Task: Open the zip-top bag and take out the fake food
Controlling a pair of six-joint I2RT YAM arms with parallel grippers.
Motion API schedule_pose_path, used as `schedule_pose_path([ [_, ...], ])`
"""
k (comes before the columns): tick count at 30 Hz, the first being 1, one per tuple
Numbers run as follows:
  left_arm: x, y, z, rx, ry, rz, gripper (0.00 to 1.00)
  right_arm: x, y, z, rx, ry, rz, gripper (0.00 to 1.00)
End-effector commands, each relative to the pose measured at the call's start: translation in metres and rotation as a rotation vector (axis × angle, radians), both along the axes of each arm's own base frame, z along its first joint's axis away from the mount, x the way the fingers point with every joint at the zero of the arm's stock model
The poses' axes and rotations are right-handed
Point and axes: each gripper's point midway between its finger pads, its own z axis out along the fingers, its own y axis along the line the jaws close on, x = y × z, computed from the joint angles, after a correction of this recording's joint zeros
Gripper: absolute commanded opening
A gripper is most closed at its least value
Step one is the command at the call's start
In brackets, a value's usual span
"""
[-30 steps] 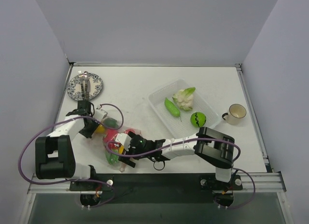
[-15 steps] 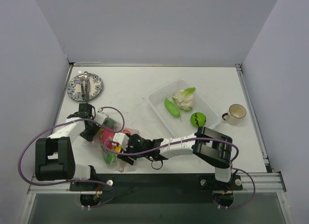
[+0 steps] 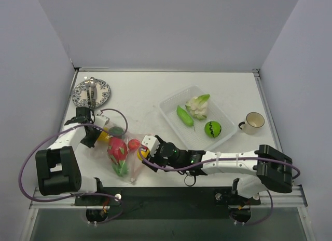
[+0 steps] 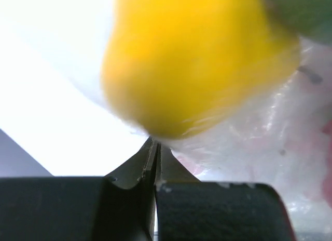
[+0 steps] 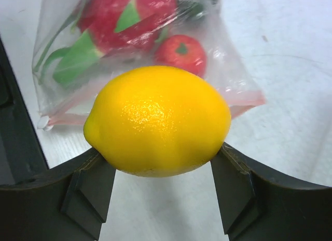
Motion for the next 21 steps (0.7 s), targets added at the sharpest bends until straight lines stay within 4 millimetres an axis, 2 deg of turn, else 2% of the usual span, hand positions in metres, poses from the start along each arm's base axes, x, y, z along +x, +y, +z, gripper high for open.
schedule_pose_path([
  [1, 0.009, 0.005, 0.011, -0.028, -0.016, 0.007, 0.0, 0.039, -0.046, 0.032, 0.022, -0.087, -0.19, 0.2],
  [2, 0.011, 0.004, 0.015, -0.034, -0.022, 0.008, 0.0, 0.062, -0.065, 0.036, 0.023, -0.09, -0.273, 0.2],
  [4, 0.01, -0.001, 0.024, -0.062, -0.026, 0.017, 0.0, 0.09, -0.097, 0.042, 0.021, -0.1, -0.421, 0.16],
  [5, 0.019, -0.01, 0.033, -0.112, -0.054, 0.01, 0.0, 0.103, -0.112, 0.046, 0.023, -0.112, -0.505, 0.08],
  [6, 0.023, -0.014, 0.041, -0.137, -0.072, 0.024, 0.0, 0.126, -0.14, 0.048, 0.011, -0.121, -0.634, 0.04],
  [7, 0.017, -0.02, 0.047, -0.17, -0.046, 0.034, 0.0, 0.139, -0.17, 0.046, -0.043, -0.143, -0.773, 0.02],
  [8, 0.019, -0.03, 0.054, -0.227, -0.052, 0.03, 0.0, 0.148, -0.181, 0.053, -0.007, -0.122, -0.868, 0.01],
  [9, 0.028, -0.035, 0.073, -0.259, -0.092, 0.04, 0.0, 0.163, -0.21, 0.049, -0.037, -0.113, -0.987, 0.0],
  [10, 0.024, -0.042, 0.08, -0.292, -0.08, 0.04, 0.0, 0.162, -0.229, 0.04, -0.094, -0.084, -1.062, 0.0],
  [11, 0.027, -0.051, 0.091, -0.346, -0.101, 0.028, 0.0, 0.169, -0.235, 0.044, -0.054, -0.043, -1.13, 0.0],
  [12, 0.032, -0.056, 0.106, -0.369, -0.136, 0.025, 0.0, 0.171, -0.242, 0.032, -0.087, -0.006, -1.154, 0.04],
  [13, 0.03, -0.06, 0.112, -0.391, -0.131, 0.024, 0.0, 0.169, -0.25, 0.024, -0.131, 0.026, -1.168, 0.12],
  [14, 0.03, -0.066, 0.118, -0.421, -0.136, 0.016, 0.0, 0.169, -0.25, 0.022, -0.143, 0.035, -1.171, 0.29],
  [15, 0.029, -0.069, 0.122, -0.435, -0.139, 0.013, 0.0, 0.17, -0.248, 0.018, -0.155, 0.047, -1.174, 0.65],
  [16, 0.028, -0.072, 0.126, -0.444, -0.136, 0.009, 0.0, 0.168, -0.249, 0.015, -0.175, 0.056, -1.175, 0.79],
  [17, 0.027, -0.074, 0.125, -0.455, -0.131, 0.007, 0.0, 0.167, -0.246, 0.014, -0.174, 0.067, -1.17, 1.0],
  [21, 0.02, -0.077, 0.121, -0.468, -0.11, 0.002, 0.0, 0.16, -0.233, 0.026, -0.157, 0.038, -1.117, 1.0],
])
